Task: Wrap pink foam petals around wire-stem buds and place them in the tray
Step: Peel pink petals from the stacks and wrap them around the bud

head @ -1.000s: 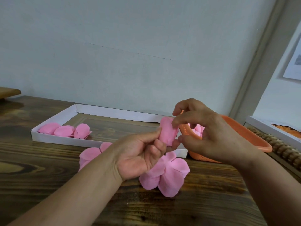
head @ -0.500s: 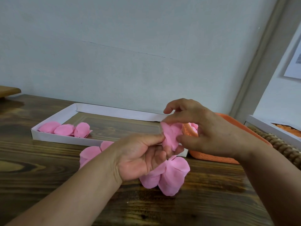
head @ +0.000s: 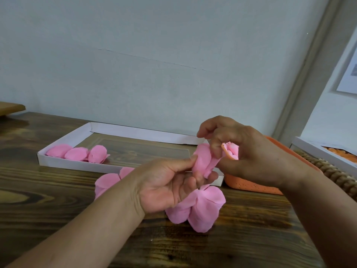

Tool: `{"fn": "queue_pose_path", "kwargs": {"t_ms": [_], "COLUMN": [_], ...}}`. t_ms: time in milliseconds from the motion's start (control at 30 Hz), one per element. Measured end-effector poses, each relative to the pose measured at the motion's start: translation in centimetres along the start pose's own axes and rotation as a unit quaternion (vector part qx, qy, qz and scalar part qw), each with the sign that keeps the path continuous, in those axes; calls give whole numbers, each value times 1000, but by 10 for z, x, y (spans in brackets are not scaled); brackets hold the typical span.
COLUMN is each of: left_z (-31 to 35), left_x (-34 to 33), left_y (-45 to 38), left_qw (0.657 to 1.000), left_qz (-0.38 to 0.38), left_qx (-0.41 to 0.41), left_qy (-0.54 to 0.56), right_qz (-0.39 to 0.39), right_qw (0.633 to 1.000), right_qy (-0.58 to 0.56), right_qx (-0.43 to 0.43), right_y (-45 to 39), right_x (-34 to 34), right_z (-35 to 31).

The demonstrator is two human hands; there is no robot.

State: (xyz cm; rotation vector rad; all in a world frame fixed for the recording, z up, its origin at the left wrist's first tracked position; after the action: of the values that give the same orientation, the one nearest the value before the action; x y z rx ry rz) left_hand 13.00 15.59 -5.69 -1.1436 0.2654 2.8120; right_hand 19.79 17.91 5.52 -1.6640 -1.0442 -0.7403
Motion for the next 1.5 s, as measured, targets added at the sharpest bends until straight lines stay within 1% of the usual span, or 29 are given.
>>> {"fn": "queue_pose_path", "kwargs": {"t_ms": [100, 233, 333, 433, 533, 667, 833, 967, 1033, 1233, 1367, 1500], "left_z": [1, 1, -2, -4, -4, -3, 0, 1, 2, 2, 1, -1], "left_x": [-2, -4, -5, -5, -5, -4, -4, -4, -2, -1, 2, 0], "left_y": [1, 2, 1, 1, 1, 0, 1, 1, 1, 2, 2, 2], "left_qw": [999, 999, 998, 998, 998, 998, 998, 999, 999, 999, 1000, 999], "left_qz": [-13, -23, -38, -47, -48, -41, -38, -37, -27, -14, 7, 2], "left_qx": [8, 19, 36, 42, 35, 30, 26, 23, 18, 17, 14, 22], "left_qy": [39, 42, 38, 25, 17, 25, 31, 34, 38, 36, 25, 26], "right_qz": [28, 42, 30, -11, -41, -56, -48, -26, -28, -41, -81, -79], "right_qw": [999, 999, 995, 991, 987, 987, 989, 995, 997, 996, 988, 989], "right_qy": [-20, 2, 58, 98, 124, 123, 104, 49, 26, 41, 92, 107], "right_qx": [11, 33, 79, 95, 95, 86, 93, 82, 72, 60, 98, 72], "right_y": [1, 1, -1, -3, -2, -3, -5, -4, -3, -4, -7, -7], "right_x": [2, 1, -1, -7, -9, -8, -4, 0, 1, 0, -9, -6], "right_z": [0, -6, -17, -23, -22, -17, -13, -11, -8, -5, -11, -8]}}
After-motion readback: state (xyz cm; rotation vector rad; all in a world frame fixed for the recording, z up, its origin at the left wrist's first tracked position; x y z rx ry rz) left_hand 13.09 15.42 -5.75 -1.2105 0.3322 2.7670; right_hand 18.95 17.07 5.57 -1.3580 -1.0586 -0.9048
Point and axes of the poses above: each hand's wrist, its own y-axis away from the middle knuckle, its own x-axis out of the back of the hand, z = x × y, the point moved 8 cm from there along -y, towards the middle knuckle, and after that the axes turned 4 degrees about -y, right-handed, at the moved point
